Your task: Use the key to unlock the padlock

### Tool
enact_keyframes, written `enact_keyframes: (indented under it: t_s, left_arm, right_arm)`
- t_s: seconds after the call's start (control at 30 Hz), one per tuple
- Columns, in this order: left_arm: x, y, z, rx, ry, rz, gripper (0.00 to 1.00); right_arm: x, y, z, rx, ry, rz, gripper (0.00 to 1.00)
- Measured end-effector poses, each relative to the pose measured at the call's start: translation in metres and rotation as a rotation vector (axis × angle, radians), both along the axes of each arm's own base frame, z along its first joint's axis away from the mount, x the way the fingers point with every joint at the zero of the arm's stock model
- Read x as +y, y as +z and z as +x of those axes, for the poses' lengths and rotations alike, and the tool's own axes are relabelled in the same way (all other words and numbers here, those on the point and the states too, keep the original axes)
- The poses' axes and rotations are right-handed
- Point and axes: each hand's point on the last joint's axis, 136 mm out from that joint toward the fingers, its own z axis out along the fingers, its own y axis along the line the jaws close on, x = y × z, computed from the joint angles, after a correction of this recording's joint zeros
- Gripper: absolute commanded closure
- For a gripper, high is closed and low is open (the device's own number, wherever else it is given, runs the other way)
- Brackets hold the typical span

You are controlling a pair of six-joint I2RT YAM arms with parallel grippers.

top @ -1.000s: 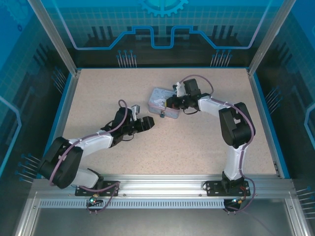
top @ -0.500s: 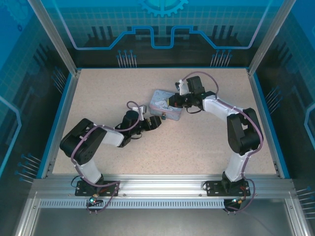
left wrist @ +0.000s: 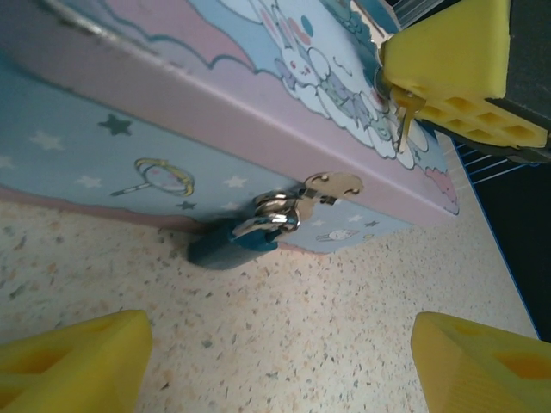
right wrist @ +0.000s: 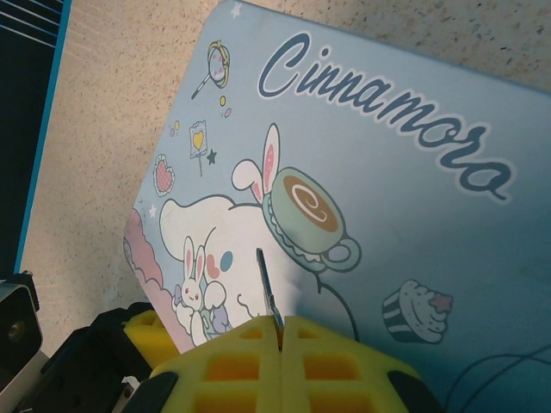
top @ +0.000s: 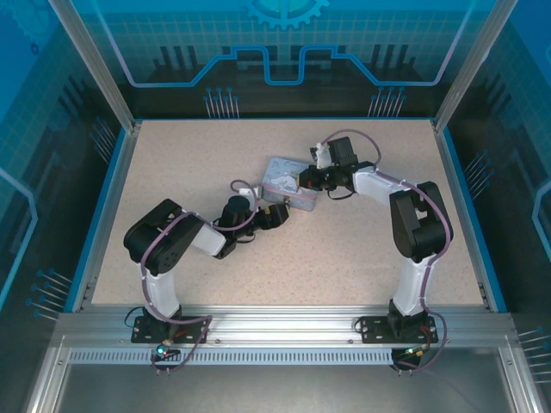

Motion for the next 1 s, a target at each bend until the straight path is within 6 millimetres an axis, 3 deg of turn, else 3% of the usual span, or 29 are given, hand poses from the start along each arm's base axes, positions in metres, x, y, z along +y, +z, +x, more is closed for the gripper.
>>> enact_keyframes:
  t_s: [1.0]
  left_arm:
    - [-0.031,-0.002,0.041,-0.079,-0.004,0.049,0.21]
  right_arm:
    - [0.001,-0.001,0.003,0.009,0.000,-0.035,1.00]
